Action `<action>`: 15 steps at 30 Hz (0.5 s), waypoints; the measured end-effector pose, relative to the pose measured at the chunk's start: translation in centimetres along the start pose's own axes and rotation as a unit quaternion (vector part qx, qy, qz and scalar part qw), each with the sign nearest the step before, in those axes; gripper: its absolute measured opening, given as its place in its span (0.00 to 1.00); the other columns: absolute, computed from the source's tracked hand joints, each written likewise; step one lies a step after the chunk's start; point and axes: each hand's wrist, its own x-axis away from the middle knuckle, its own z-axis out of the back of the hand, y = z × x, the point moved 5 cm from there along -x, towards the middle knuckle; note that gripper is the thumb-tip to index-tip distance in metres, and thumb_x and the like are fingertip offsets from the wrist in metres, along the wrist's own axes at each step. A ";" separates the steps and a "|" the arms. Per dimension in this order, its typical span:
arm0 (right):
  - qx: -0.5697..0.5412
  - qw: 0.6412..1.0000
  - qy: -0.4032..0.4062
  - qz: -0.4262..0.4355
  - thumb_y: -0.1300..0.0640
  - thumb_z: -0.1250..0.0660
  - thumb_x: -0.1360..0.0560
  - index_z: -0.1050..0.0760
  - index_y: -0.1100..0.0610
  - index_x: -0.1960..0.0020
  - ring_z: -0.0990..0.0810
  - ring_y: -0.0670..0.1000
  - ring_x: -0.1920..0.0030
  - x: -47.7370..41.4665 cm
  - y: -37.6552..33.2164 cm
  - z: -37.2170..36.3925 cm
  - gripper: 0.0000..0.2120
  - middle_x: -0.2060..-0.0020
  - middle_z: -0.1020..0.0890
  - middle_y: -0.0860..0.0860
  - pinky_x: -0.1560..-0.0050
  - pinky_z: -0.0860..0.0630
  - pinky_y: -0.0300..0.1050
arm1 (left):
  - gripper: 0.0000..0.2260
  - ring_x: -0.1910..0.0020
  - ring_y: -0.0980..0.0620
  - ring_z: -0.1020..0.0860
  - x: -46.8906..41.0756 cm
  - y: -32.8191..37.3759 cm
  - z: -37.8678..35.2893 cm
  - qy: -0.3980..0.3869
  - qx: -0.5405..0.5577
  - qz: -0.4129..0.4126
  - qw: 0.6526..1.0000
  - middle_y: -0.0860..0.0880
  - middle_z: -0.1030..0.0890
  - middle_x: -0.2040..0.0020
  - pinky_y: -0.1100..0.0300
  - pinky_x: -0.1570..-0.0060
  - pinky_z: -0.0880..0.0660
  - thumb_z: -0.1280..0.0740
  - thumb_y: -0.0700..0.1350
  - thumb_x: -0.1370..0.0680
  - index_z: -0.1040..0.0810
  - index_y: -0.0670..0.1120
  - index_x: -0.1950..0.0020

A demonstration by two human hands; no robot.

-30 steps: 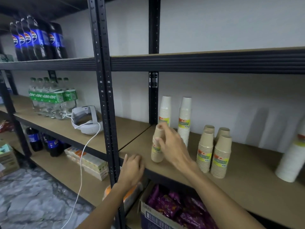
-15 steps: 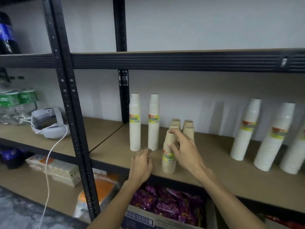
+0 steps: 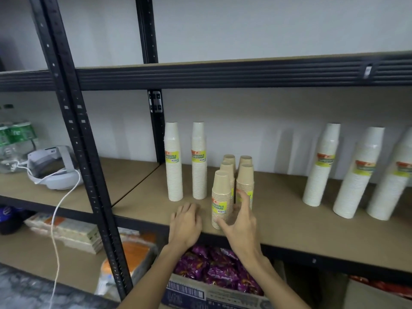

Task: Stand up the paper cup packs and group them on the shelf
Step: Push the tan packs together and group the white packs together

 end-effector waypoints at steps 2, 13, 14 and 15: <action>-0.006 0.999 -0.006 -0.032 0.52 0.20 0.34 0.35 0.45 0.37 0.20 0.40 0.50 0.4 1.2 -0.5 0.32 0.51 0.19 0.44 0.50 0.21 0.40 | 0.14 0.41 0.53 0.30 0.0 0.0 -0.1 0.001 -0.001 -0.003 1.000 0.56 0.25 0.40 0.55 0.45 0.34 0.44 0.48 0.21 0.28 0.53 0.36; -0.012 0.998 0.006 -0.060 0.52 0.21 0.32 0.25 0.51 0.39 0.19 0.40 0.49 -0.1 2.6 -1.4 0.24 0.50 0.17 0.43 0.47 0.20 0.39 | 0.14 0.43 0.55 0.30 0.4 0.1 0.1 0.000 -0.014 -0.020 1.000 0.57 0.25 0.41 0.57 0.48 0.36 0.45 0.49 0.21 0.27 0.54 0.38; -0.012 0.998 0.008 -0.062 0.52 0.21 0.31 0.24 0.51 0.39 0.19 0.40 0.49 0.0 2.6 -1.4 0.24 0.49 0.17 0.43 0.47 0.21 0.38 | 0.13 0.43 0.55 0.30 0.5 0.0 0.1 -0.001 -0.017 -0.026 1.000 0.57 0.25 0.41 0.58 0.49 0.37 0.45 0.49 0.20 0.27 0.54 0.38; -0.013 0.998 0.009 -0.062 0.52 0.22 0.31 0.24 0.51 0.38 0.19 0.39 0.49 0.0 2.5 -1.3 0.24 0.49 0.17 0.42 0.48 0.21 0.36 | 0.13 0.43 0.55 0.30 0.5 0.0 0.2 -0.002 -0.019 -0.030 0.999 0.57 0.25 0.41 0.58 0.50 0.38 0.45 0.49 0.20 0.27 0.54 0.38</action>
